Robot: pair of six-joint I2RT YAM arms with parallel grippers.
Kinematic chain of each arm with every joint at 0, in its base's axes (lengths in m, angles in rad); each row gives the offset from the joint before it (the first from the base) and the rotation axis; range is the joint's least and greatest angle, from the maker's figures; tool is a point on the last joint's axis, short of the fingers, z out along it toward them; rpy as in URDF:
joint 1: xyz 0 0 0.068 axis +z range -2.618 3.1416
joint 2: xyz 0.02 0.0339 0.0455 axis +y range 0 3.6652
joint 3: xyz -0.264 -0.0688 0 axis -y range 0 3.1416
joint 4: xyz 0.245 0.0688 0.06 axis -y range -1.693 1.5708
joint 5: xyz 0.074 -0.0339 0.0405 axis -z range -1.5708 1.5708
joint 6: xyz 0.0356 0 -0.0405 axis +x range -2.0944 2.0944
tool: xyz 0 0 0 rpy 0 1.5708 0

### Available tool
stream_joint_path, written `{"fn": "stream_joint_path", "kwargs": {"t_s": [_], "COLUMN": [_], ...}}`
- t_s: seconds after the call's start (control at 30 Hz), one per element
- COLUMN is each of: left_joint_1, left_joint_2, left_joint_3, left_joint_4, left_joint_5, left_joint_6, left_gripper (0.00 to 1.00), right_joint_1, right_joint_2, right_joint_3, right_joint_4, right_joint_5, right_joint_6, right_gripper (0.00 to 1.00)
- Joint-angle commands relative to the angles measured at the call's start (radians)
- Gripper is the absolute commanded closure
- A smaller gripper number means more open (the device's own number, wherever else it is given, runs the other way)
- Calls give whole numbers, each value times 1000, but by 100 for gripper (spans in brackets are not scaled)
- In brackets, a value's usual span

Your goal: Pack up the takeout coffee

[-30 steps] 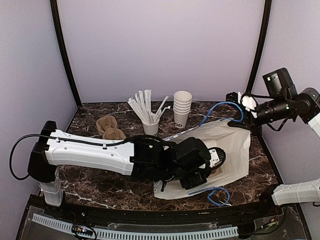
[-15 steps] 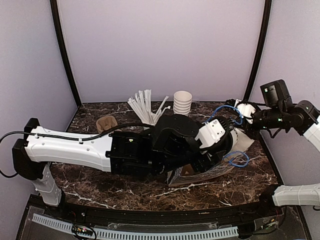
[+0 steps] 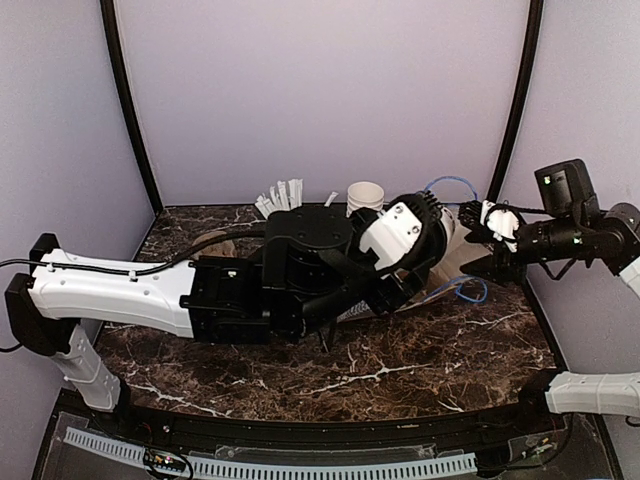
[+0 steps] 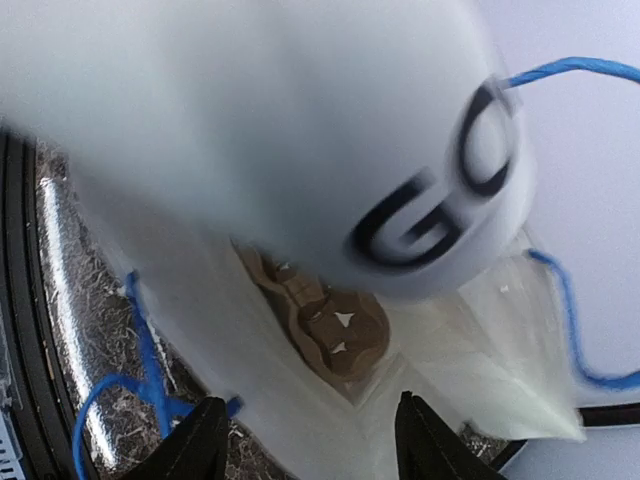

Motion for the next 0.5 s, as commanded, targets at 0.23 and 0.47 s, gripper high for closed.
{"fn": "stream_joint_path", "kwargs": {"t_s": [0.23, 0.47], "left_joint_1": [6, 6], "left_joint_2": [-136, -185], "left_joint_3": [-45, -79], "left_joint_4": [-11, 2], "left_joint_5": [-116, -157], "left_joint_6": [11, 29], "left_gripper": [88, 88], "right_joint_1": [7, 30], "right_joint_2": [13, 60], "right_joint_3": [-43, 35], "right_joint_4": [-14, -7], "right_joint_5": [-138, -100], "right_joint_6": [-15, -15], "right_gripper": [41, 34]}}
